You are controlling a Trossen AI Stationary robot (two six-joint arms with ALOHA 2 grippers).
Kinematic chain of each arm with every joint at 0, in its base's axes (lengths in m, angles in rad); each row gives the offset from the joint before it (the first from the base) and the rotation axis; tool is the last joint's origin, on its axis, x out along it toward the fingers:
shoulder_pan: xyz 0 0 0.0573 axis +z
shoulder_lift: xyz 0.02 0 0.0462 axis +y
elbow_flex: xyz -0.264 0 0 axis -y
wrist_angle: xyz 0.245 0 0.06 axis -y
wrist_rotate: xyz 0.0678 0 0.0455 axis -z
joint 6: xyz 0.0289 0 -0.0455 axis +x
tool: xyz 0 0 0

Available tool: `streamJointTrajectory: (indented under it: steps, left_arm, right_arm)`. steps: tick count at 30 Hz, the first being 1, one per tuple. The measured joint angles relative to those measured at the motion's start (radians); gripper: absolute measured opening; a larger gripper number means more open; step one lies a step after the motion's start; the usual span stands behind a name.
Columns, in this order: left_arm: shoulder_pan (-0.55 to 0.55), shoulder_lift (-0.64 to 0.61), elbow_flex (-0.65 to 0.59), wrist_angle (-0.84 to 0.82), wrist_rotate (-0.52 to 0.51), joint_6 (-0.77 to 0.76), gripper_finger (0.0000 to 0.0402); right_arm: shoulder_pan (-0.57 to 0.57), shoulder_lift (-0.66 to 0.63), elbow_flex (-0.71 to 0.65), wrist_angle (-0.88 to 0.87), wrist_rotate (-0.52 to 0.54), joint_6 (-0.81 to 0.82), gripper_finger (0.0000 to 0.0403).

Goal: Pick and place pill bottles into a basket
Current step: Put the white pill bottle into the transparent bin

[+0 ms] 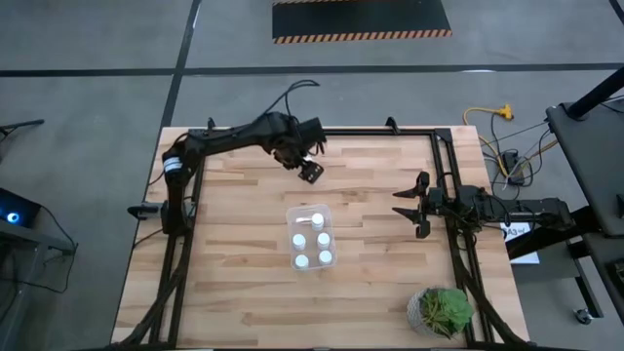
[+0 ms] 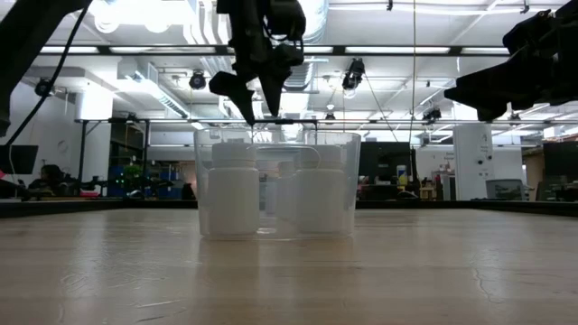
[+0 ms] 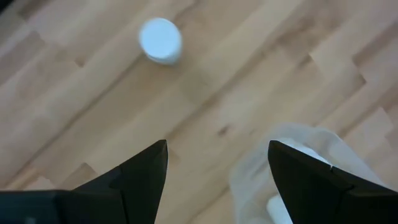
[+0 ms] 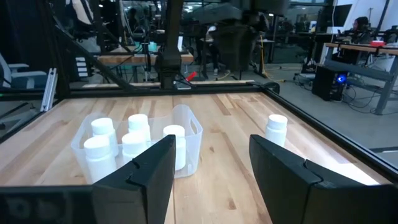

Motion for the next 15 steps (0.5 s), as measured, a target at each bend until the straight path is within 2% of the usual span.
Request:
streamJointTrajectory:
  steps: [7,15]
  left_arm:
    - [0.077,0.019,0.0,0.017,0.004,0.072,0.026]
    - [0.119,0.101,0.01,0.018,0.046,0.146,0.026]
  right_arm:
    - [0.0,0.0,0.0,0.0,0.0,0.0,0.0194]
    - [0.0,0.0,0.0,0.0,0.0,0.0,0.0194]
